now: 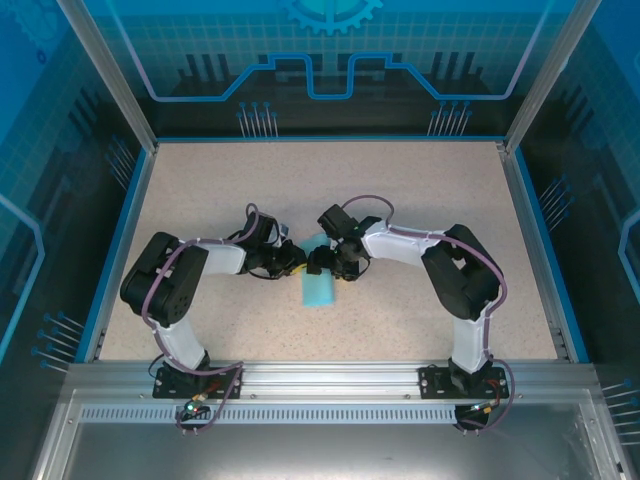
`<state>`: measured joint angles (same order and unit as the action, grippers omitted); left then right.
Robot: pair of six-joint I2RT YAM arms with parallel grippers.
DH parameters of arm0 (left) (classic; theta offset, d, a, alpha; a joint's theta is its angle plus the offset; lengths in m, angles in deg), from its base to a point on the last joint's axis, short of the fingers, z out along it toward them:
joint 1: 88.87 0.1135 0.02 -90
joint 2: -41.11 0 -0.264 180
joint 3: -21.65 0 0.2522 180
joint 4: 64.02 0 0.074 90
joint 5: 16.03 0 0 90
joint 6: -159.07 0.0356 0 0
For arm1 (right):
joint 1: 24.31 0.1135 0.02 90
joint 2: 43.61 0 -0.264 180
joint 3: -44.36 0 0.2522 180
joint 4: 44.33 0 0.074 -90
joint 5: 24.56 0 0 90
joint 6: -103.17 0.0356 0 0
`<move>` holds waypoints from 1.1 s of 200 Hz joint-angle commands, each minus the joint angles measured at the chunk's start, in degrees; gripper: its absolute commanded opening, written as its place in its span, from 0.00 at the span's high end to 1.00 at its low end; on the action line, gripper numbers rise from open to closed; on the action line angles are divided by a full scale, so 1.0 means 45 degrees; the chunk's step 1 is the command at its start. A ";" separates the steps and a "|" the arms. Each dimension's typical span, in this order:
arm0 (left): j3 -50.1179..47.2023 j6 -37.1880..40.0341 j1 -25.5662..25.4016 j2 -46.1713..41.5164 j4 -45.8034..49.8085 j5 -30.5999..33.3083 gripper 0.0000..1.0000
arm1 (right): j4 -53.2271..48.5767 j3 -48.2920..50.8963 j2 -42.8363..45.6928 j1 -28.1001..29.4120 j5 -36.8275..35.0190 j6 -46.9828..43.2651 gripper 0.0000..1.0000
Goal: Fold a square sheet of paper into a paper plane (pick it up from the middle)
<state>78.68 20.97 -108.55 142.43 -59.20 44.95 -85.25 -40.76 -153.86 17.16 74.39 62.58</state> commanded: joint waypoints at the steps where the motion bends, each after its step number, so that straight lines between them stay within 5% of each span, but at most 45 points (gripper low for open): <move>1: -0.0099 0.0075 -0.0099 0.0135 0.0036 0.0210 0.85 | 0.0488 0.0102 0.0580 -0.0258 0.0534 -0.0608 0.25; 107: -0.0165 0.0053 -0.0099 -0.0272 -0.0278 -0.0040 0.81 | 0.0303 0.0368 0.0266 -0.0780 0.0595 -0.1155 0.50; 163: -0.0579 0.0101 -0.0099 -0.2667 -0.0237 0.0511 0.67 | 0.0132 0.0234 -0.0029 -0.0790 0.0525 -0.1371 0.51; 220: -0.0809 0.0227 -0.0099 -0.3737 0.0875 0.1682 0.66 | -0.0117 0.0231 -0.0078 -0.0779 0.0057 -0.1161 0.51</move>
<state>76.49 21.15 -108.55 126.24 -58.70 49.96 -83.81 -39.47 -153.01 13.77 75.75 57.44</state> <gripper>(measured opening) 0.340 0.491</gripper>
